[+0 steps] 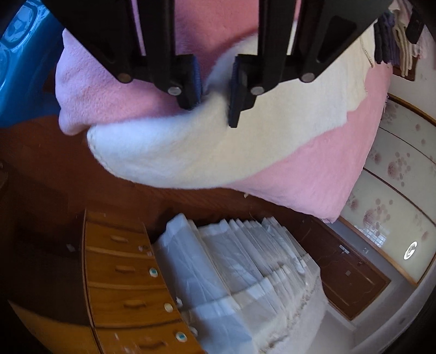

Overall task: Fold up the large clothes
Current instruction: 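Lift the sleeve with the right gripper and fold it across the cardigan body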

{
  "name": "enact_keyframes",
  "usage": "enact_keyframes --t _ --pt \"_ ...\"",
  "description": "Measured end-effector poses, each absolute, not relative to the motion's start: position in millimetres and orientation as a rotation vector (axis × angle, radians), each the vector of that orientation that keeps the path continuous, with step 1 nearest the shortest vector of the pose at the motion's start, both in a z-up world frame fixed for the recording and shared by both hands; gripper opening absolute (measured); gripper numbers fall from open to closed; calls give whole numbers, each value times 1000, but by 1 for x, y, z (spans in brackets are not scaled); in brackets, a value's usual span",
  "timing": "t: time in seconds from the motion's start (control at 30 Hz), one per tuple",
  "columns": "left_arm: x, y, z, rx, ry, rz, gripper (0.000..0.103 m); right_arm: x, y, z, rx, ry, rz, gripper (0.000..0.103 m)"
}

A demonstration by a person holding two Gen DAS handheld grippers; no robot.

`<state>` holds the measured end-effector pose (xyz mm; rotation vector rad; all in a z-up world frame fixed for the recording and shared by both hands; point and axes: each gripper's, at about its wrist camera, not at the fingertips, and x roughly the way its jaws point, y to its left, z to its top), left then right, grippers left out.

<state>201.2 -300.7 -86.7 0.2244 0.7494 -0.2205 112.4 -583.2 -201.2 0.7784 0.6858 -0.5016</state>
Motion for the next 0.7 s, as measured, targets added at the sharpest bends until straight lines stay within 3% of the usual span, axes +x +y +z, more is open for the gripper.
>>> enact_keyframes --t 0.17,0.37,0.6,0.7 --pt "208 -242 -82 133 768 -144 103 128 -532 -143 587 561 -372 13" --pt "226 -172 -94 11 824 -54 103 167 -437 -109 346 563 -141 13" --pt "246 -124 -129 -48 894 -32 103 213 -351 -155 240 727 28 13" --pt "250 -119 -144 -52 923 -58 103 223 -323 -186 197 835 59 19"
